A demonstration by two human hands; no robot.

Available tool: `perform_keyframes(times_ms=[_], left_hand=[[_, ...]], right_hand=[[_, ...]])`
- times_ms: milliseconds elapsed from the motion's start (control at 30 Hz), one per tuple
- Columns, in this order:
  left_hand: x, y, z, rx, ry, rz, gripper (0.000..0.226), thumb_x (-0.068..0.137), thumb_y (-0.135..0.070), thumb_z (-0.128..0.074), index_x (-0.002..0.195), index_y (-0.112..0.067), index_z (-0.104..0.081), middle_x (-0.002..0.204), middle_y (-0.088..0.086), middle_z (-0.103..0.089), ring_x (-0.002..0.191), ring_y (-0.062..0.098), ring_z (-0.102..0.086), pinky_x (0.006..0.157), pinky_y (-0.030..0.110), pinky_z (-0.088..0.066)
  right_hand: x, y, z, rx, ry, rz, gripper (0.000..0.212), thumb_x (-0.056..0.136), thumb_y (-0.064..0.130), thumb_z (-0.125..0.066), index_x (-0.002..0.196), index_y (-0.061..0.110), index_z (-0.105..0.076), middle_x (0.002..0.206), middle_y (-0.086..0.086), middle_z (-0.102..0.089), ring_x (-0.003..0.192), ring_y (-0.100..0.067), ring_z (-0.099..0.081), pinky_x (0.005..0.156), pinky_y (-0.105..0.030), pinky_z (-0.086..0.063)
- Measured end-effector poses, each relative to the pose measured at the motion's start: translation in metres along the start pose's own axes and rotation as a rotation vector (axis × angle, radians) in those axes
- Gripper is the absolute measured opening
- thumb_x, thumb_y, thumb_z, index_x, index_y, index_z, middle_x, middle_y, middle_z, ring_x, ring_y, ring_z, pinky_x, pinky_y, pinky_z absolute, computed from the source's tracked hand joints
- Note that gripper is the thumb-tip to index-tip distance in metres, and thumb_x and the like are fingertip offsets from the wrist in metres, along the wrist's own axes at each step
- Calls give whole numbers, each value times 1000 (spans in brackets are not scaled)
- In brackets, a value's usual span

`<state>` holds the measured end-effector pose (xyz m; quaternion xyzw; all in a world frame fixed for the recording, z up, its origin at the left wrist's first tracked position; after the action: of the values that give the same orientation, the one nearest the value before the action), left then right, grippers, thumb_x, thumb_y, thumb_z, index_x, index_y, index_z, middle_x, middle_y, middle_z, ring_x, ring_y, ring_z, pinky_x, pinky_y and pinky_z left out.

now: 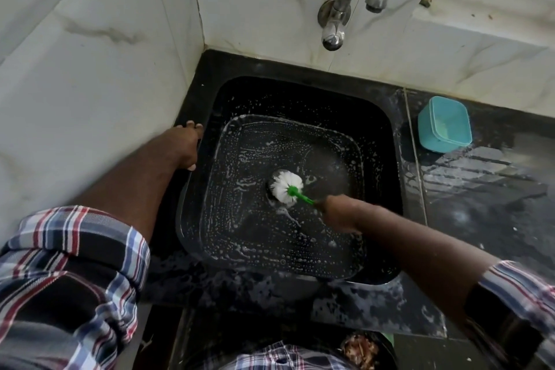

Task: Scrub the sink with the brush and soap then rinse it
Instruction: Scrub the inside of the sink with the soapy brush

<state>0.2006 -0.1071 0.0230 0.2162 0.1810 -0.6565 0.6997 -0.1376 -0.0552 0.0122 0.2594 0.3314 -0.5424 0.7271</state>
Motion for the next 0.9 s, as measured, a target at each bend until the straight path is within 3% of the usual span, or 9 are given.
perform_keyframes(times_ms=[100,233,400,533,567,633,700,800,900], left_hand=[[-1,0,0,-4,-3,6,109,80,-19,-79,157,-11,-3,164,13,-3,149,33,-18,118,37,-23],[-2,1,0,-2,-22,-11,107,79,-17,-79,157,-11,-6,164,15,-7,147,35,-22,116,38,-27],[-1,1,-1,6,-22,-15,106,79,-18,-79,157,-11,-7,163,16,-8,147,35,-23,116,38,-28],[0,2,-1,-11,-24,-8,105,80,-17,-78,157,-11,-7,164,15,-8,148,35,-21,117,38,-26],[0,2,0,-12,-24,-6,105,80,-17,-78,158,-11,-7,164,15,-7,148,34,-21,117,38,-26],[0,1,0,-18,-12,-7,105,81,-17,-78,158,-11,-6,164,14,-6,148,34,-19,118,37,-25],[-1,1,0,-31,-13,0,106,81,-16,-78,158,-12,-5,164,14,-5,149,34,-17,118,37,-24],[-1,1,-1,-24,-17,-5,106,80,-16,-78,158,-11,-6,164,14,-5,149,35,-18,118,38,-25],[0,1,-1,-28,-24,-11,106,80,-15,-79,157,-11,-7,164,15,-6,148,35,-18,117,38,-25]], right_hand=[[-23,-31,18,21,23,-43,44,92,15,-39,129,30,-59,97,-1,-68,73,-16,-64,51,-21,-48],[1,-30,26,-65,-156,-49,44,93,16,-39,134,25,-54,109,-7,-69,87,-24,-67,73,-30,-55],[-2,-14,-24,110,43,-11,44,97,12,-39,138,19,-49,99,-3,-64,80,-18,-64,59,-24,-49],[-3,-21,-6,445,-153,-43,42,99,14,-37,134,25,-57,76,-2,-65,44,-9,-56,41,-25,-47],[3,-22,0,432,-202,-56,41,98,14,-36,132,24,-58,80,-3,-66,49,-11,-59,45,-26,-49],[11,-16,3,307,-211,-96,45,96,12,-38,136,22,-55,107,-7,-69,83,-20,-69,74,-31,-56],[15,-1,-4,215,-155,-100,53,93,9,-40,144,23,-46,124,-9,-65,106,-26,-65,91,-33,-52],[1,8,-19,50,3,3,56,94,10,-42,149,22,-36,128,-13,-62,110,-29,-63,90,-34,-50],[-7,-24,-9,-77,3,-14,49,94,13,-41,142,25,-46,120,-9,-66,101,-25,-66,85,-31,-53]])
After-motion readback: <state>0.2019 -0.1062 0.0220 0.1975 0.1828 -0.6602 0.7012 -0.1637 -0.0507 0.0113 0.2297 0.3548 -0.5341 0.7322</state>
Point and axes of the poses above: each hand's wrist, its own x-axis towards the middle knuckle, its own z-axis out of the back of the hand, y = z × x, the point moved 1 cm from there along x, towards the middle knuckle
